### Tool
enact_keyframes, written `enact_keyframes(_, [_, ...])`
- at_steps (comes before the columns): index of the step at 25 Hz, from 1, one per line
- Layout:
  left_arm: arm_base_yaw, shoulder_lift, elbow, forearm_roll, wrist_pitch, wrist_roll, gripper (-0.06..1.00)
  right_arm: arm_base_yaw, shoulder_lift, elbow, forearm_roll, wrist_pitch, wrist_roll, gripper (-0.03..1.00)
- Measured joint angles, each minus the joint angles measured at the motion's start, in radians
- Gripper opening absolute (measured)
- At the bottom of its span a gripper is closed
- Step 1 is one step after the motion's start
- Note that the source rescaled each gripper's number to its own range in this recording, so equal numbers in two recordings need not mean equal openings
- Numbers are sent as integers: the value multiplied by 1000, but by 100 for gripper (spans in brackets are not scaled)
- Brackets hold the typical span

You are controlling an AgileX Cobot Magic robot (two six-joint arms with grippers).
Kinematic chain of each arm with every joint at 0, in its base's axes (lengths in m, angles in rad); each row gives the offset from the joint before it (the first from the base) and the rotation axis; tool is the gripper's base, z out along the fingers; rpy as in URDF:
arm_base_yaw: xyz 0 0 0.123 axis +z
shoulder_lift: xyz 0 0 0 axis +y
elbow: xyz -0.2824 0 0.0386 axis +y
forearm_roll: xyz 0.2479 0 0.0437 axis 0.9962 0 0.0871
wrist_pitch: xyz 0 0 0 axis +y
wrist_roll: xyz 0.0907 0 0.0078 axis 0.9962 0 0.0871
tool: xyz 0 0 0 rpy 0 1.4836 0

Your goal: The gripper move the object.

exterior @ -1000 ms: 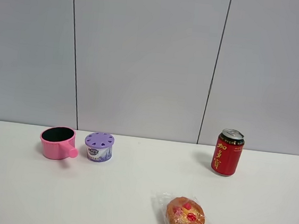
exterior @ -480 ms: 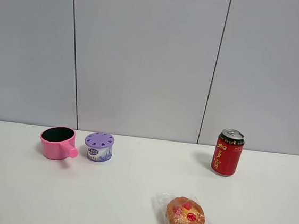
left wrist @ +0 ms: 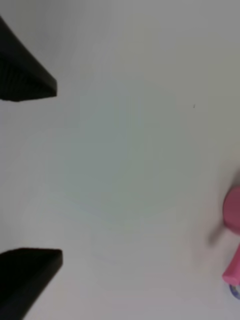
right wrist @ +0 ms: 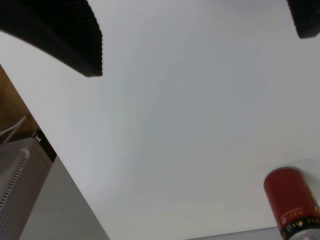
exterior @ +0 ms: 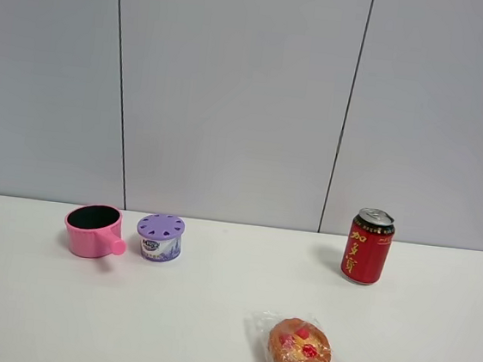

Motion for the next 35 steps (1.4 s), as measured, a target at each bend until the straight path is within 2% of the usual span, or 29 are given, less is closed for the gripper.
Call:
enact_keyframes(8, [0, -18, 9, 0, 0, -4, 72, 0, 0, 0, 0, 0, 0, 100])
enact_keyframes(16, [0, -243, 9, 23, 0, -48, 72, 0, 0, 0, 0, 0, 0, 100])
enact_keyframes(20, [25, -270, 19, 42, 6, -68, 72, 0, 0, 0, 0, 0, 0, 100])
enact_keyframes(27, [124, -271, 27, -39, 9, 54, 72, 0, 0, 0, 0, 0, 0, 100])
enact_keyframes(35, [135, -271, 27, -48, 9, 71, 72, 0, 0, 0, 0, 0, 0, 100])
